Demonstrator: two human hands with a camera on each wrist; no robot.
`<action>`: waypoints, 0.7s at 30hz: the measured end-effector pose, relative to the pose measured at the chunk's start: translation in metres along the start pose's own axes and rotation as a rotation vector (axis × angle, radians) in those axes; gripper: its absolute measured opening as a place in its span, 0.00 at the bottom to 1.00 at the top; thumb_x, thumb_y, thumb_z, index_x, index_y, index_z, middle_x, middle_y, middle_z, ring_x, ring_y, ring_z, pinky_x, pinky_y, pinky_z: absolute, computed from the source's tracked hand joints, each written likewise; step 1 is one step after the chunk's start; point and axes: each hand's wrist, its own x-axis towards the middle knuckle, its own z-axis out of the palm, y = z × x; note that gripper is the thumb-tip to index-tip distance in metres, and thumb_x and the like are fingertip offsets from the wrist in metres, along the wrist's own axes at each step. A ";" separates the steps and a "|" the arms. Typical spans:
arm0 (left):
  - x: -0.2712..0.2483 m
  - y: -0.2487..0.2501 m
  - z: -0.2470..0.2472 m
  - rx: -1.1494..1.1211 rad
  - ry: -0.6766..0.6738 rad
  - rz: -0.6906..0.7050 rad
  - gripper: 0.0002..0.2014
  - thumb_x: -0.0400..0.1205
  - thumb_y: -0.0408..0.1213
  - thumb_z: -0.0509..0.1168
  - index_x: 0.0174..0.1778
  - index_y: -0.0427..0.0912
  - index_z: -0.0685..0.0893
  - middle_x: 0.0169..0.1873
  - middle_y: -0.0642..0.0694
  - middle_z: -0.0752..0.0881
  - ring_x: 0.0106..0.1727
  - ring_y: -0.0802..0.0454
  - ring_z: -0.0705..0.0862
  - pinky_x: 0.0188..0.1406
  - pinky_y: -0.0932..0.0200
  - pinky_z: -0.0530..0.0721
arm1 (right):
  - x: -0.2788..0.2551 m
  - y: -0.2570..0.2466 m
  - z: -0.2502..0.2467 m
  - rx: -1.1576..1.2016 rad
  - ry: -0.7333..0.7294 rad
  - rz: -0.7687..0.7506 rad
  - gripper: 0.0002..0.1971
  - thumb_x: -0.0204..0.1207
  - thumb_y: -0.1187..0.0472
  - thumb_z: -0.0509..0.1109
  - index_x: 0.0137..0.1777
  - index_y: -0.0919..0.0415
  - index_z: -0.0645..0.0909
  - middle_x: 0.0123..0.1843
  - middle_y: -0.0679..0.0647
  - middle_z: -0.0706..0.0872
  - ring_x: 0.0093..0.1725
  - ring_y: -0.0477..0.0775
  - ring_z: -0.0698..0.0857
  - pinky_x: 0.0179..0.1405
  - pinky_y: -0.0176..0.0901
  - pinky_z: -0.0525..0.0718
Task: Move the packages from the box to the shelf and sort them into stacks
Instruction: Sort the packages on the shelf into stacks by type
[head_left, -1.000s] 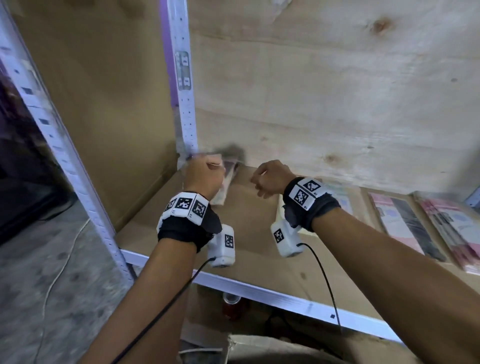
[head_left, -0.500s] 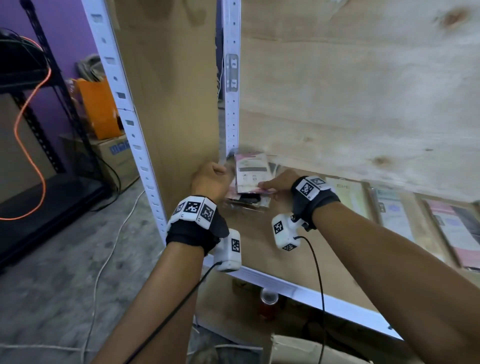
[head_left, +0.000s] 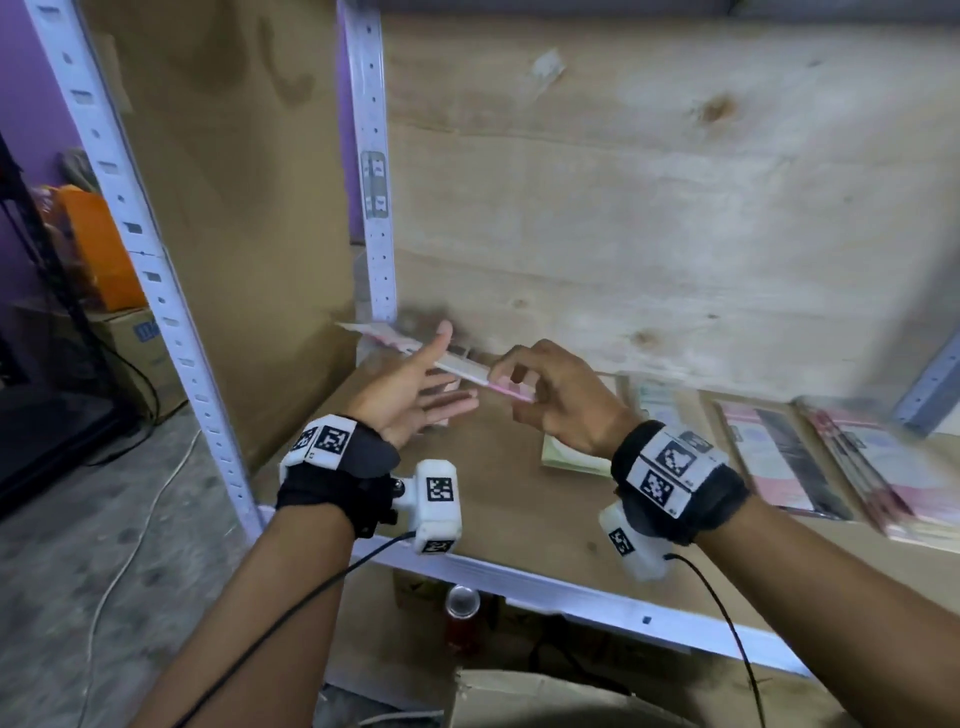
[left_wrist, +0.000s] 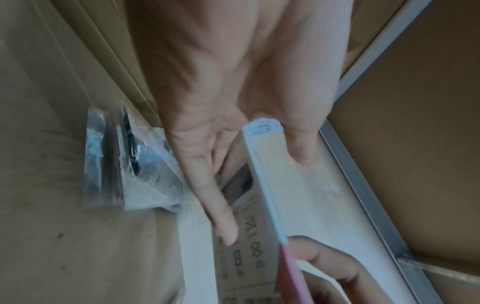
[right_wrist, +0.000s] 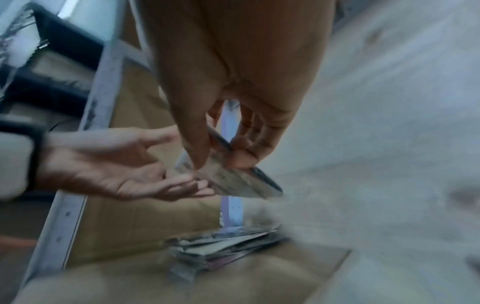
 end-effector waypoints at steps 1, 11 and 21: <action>-0.001 -0.003 0.007 -0.003 -0.005 0.025 0.25 0.75 0.47 0.77 0.61 0.35 0.82 0.58 0.28 0.87 0.53 0.38 0.92 0.45 0.48 0.92 | -0.010 0.003 -0.004 -0.041 -0.043 -0.013 0.20 0.71 0.60 0.80 0.63 0.49 0.83 0.53 0.50 0.77 0.41 0.35 0.74 0.41 0.24 0.72; -0.008 -0.050 0.051 0.317 -0.138 -0.054 0.16 0.83 0.28 0.68 0.67 0.32 0.82 0.60 0.35 0.89 0.61 0.38 0.88 0.56 0.46 0.90 | -0.068 0.075 -0.022 0.276 0.095 0.449 0.18 0.83 0.42 0.64 0.66 0.52 0.78 0.55 0.51 0.87 0.51 0.51 0.87 0.47 0.37 0.82; 0.020 -0.057 0.076 0.344 0.174 0.141 0.23 0.79 0.60 0.68 0.58 0.44 0.86 0.48 0.45 0.93 0.49 0.50 0.91 0.48 0.55 0.87 | -0.103 0.087 -0.025 0.428 -0.009 0.338 0.14 0.87 0.47 0.61 0.47 0.54 0.81 0.38 0.46 0.90 0.37 0.47 0.89 0.41 0.41 0.84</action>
